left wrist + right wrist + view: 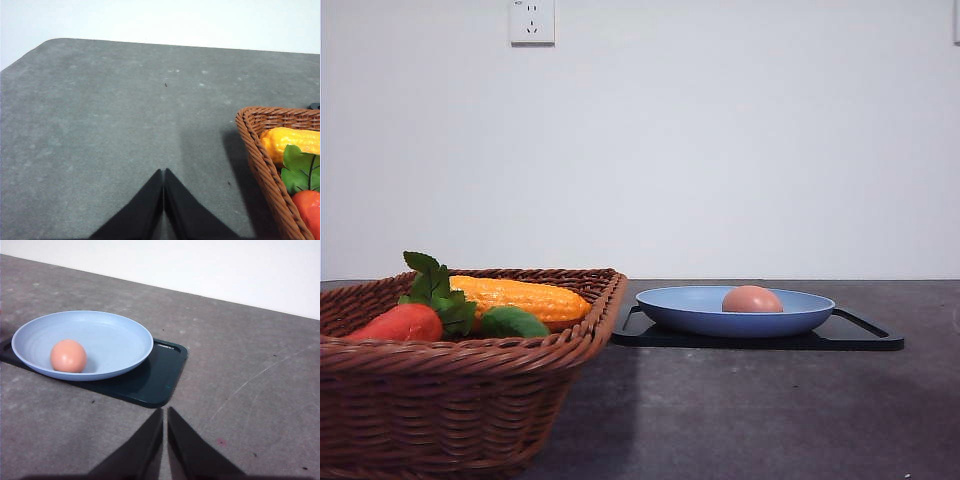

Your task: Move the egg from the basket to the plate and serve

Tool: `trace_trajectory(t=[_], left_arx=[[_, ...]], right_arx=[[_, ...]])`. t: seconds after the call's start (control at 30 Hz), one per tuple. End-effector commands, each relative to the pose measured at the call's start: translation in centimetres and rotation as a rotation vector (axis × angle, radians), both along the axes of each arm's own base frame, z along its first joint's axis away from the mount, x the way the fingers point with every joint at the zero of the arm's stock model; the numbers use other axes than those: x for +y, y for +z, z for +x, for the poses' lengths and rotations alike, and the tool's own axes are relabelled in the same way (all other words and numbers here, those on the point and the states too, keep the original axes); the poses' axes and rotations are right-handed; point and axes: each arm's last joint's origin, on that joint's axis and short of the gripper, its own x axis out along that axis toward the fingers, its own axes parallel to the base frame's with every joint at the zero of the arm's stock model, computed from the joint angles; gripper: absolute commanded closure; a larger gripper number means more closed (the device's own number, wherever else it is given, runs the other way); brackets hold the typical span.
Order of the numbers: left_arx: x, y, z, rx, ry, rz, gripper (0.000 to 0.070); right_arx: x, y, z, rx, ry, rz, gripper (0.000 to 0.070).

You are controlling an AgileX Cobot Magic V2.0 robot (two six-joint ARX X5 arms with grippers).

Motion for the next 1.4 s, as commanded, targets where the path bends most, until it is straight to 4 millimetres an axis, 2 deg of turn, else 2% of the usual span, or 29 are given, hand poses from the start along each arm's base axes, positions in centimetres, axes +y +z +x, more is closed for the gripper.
trace_trajectory(t=[0.0, 1.37], left_arx=[[0.0, -0.94, 0.06, 0.042, 0.0, -0.006, 0.07], [0.0, -0.94, 0.06, 0.042, -0.001, -0.006, 0.07]], right_arx=[[0.02, -0.18, 0.03, 0.0, 0.002, -0.005, 0.07], [0.01, -0.18, 0.03, 0.0, 0.002, -0.005, 0.07]])
